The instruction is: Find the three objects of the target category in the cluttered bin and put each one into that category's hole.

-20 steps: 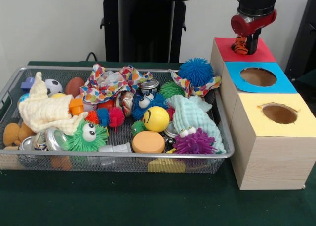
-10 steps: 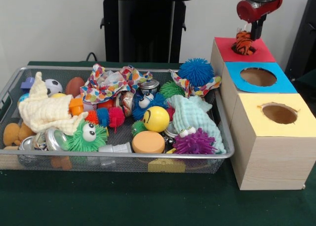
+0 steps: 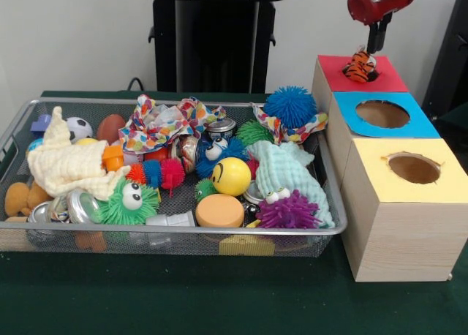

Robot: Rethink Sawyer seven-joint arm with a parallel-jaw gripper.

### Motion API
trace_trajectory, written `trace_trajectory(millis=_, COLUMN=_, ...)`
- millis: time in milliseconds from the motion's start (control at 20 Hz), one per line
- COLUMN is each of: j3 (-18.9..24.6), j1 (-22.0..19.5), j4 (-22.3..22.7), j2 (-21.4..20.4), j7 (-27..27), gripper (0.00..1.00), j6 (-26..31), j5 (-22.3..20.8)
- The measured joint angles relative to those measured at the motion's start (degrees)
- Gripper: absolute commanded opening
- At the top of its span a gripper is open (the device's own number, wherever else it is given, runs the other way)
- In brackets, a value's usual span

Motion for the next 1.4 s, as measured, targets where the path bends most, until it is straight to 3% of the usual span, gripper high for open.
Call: trace_trajectory(millis=1400, j3=-2.11, j1=-0.42, j4=0.0, j2=1.44, j7=0.0, gripper=0.0, j6=-0.92, j5=-0.21)
